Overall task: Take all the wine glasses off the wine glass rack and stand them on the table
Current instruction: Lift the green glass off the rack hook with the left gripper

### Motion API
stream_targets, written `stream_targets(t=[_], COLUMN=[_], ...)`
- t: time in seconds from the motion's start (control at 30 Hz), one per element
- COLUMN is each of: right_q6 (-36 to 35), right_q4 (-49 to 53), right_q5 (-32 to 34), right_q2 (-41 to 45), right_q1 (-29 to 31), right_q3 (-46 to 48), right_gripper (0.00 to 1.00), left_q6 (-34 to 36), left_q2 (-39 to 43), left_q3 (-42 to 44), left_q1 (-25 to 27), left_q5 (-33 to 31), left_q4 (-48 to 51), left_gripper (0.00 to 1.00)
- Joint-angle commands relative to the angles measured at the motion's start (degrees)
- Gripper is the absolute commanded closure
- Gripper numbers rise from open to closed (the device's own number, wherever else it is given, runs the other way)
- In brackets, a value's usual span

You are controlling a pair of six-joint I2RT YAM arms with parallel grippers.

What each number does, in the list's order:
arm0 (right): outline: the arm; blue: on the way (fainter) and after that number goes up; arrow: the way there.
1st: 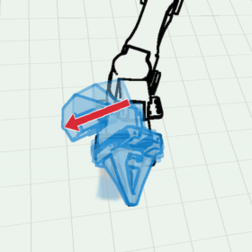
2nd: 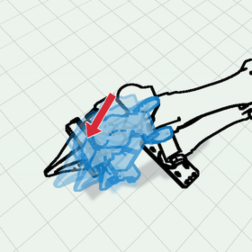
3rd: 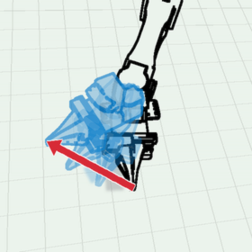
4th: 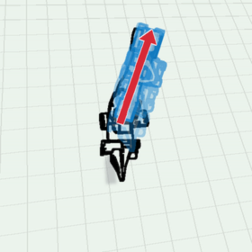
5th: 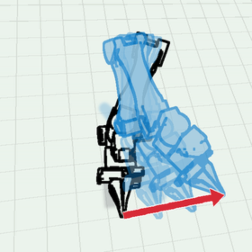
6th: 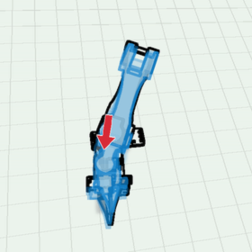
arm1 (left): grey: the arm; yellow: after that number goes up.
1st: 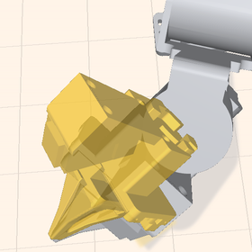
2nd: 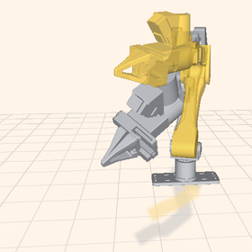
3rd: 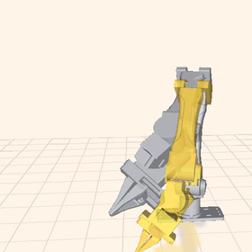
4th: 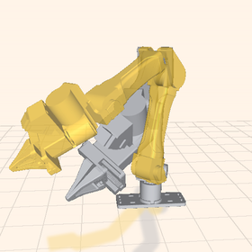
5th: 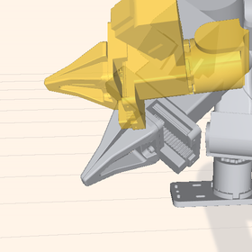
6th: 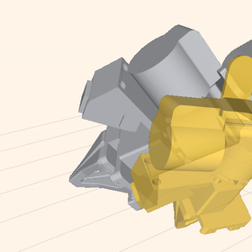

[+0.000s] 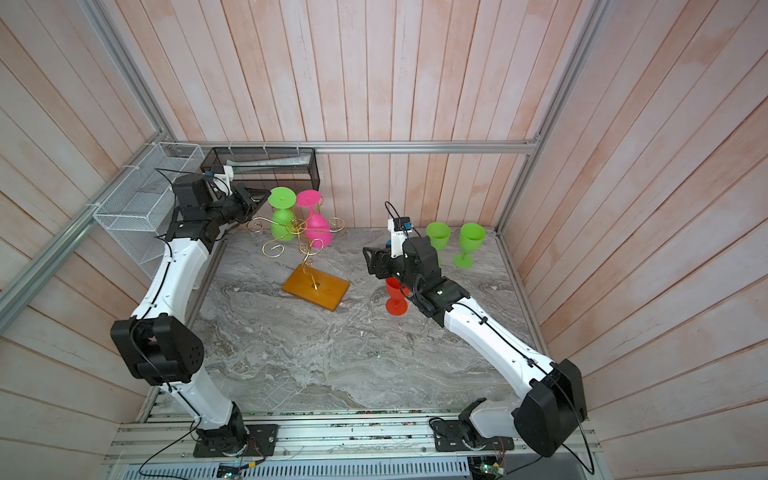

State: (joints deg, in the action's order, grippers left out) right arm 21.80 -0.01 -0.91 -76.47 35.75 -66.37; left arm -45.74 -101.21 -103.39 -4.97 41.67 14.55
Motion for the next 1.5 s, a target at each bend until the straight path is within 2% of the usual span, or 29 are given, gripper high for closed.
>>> stream_targets(t=[0.0, 0.53, 0.87, 1.0, 1.23, 1.47], right_q6=[-0.49, -0.44, -0.13, -0.15, 0.14, 1.44], right_q4=[-0.46, -0.17, -0.16, 0.01, 0.77, 0.98], right_q5=[0.5, 0.2, 0.31, 0.62, 1.81, 2.11], right_q2=[1.27, 2.18, 3.91, 4.48, 5.31, 6.12], right_q1=[-0.14, -0.13, 0.01, 0.06, 0.31, 0.34], right_q3=[0.38, 0.56, 1.64, 1.99, 2.17, 2.3], right_gripper=[0.27, 0.27, 0.27, 0.27, 0.28, 0.28], left_q6=[0.02, 1.79, 3.4, 6.09, 10.58, 13.62], left_q2=[2.21, 6.55, 9.88, 9.65, 7.78, 7.78], left_q3=[0.56, 3.95, 6.58, 4.52, -0.55, -6.13], left_q1=[-0.3, -1.33, -4.25, -5.87, -7.2, -7.24], left_q5=[1.02, 1.22, -0.59, -3.86, -5.88, -5.21], left_q4=[-0.75, 1.93, 3.01, 5.01, 5.73, 3.88], left_gripper=[1.0, 1.0, 1.0, 1.0, 1.0, 1.0])
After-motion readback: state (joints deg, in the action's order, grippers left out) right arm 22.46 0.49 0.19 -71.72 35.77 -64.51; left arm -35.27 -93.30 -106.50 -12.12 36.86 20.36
